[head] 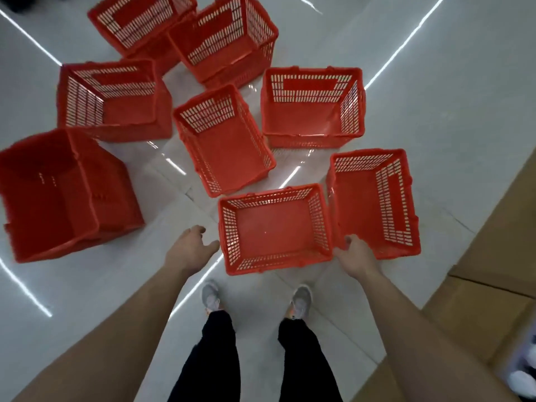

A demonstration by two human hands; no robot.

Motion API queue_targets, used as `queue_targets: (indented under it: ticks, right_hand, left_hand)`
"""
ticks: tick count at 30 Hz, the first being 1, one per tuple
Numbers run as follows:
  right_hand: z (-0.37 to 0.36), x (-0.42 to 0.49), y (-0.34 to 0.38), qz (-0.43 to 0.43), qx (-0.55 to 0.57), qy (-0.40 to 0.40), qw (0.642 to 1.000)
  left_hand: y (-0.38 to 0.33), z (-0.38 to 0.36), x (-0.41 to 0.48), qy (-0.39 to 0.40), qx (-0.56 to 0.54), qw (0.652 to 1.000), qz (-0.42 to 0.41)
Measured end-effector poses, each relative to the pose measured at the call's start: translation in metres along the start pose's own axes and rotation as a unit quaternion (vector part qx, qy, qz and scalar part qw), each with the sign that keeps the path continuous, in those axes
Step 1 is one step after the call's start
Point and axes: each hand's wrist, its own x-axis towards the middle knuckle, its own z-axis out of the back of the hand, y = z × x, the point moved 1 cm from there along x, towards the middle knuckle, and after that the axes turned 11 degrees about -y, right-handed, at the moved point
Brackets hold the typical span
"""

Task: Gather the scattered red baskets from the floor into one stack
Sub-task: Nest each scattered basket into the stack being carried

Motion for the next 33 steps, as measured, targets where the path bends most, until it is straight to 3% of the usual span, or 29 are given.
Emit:
queue_targets:
  ticks: [7,11,18,25,33]
  right_hand:
    - [-0.108,0.134,-0.064,0.052,-0.026,-0.009,0.998]
    - [-0.178,0.202,-0.101,0.062,-0.078,-0.055,0.993]
    - [-0.245,0.249,-0.123,0.076,-0.092,-0.109,0.987]
    - [-0.223,0.185,-0.106,0.125,-0.028,-0.165,0.978]
    - [-0.142,0.023,0.004,0.145,0.015,-0.106,0.984]
  left_hand:
    - [0.038,-0.155,0.102,-0.037,-0.035,0.997,0.065]
    - [0.070,-0.243,0.163,-0.059,-0.058,0.992,0.097]
    - [0.110,-0.330,0.200,-0.059,-0.095,0.992,0.066]
    - [0.134,-0.269,0.163,-0.111,-0.122,0.983,0.078]
    - [0.201,-0.093,0.015,-0.123,-0.162,0.966,0.161]
